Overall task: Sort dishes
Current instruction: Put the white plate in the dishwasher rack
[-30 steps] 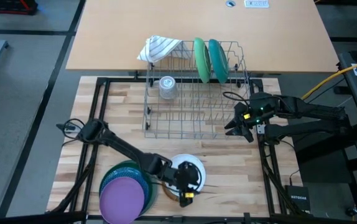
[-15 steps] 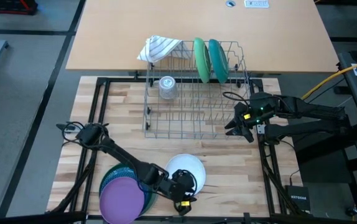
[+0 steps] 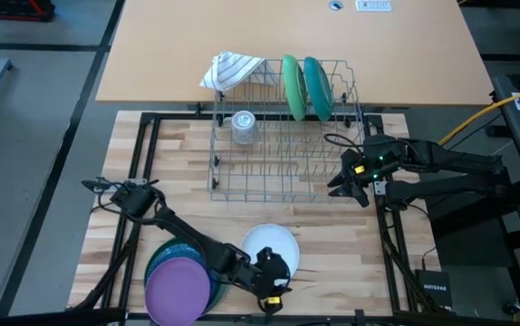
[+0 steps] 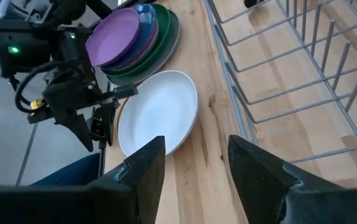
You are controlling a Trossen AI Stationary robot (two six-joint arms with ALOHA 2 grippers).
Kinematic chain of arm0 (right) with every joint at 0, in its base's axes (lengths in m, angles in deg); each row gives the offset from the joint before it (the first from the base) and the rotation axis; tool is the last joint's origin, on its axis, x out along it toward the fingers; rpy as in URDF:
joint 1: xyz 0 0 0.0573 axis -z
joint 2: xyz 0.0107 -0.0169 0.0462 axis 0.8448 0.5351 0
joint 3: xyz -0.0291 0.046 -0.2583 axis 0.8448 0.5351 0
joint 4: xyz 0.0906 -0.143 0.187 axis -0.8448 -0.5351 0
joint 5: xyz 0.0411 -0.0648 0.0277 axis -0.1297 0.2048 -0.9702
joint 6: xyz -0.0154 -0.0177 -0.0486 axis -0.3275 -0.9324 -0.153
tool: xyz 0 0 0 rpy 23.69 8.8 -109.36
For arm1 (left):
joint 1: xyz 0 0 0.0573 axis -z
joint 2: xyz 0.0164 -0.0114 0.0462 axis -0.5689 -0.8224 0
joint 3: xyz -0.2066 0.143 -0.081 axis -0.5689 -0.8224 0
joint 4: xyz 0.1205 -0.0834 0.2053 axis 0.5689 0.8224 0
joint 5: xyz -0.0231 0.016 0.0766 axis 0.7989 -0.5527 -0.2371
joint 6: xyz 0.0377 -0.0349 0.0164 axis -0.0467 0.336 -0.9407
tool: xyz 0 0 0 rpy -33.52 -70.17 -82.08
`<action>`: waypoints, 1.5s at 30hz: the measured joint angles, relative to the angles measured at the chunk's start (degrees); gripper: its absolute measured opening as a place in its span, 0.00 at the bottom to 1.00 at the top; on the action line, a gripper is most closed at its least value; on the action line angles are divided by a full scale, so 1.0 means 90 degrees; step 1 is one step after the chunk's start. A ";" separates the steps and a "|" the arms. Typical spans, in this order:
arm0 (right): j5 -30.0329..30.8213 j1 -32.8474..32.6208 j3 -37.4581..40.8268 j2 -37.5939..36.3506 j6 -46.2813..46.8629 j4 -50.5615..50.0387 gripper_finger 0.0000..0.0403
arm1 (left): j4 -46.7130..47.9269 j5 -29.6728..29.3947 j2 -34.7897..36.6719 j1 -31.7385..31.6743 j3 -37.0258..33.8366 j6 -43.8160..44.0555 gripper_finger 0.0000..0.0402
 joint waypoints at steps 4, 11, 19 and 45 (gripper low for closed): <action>0.0002 0.0002 0.0000 0.0000 -0.0007 -0.0075 0.44 | 0.0047 -0.0195 -0.0043 0.0000 0.0044 -0.0196 0.41; 0.0007 0.0002 0.0000 0.0000 -0.0010 -0.0090 0.44 | 0.0543 -0.0366 -0.0055 -0.0005 0.0041 -0.0305 0.41; 0.0008 0.0002 0.0000 0.0000 -0.0012 -0.0113 0.44 | 0.0935 -0.0366 -0.0055 0.0078 0.0037 -0.0742 0.41; 0.0010 0.0004 0.0000 0.0000 -0.0012 -0.0109 0.44 | 0.1774 0.0236 -0.0055 0.0264 0.0037 -0.1225 0.41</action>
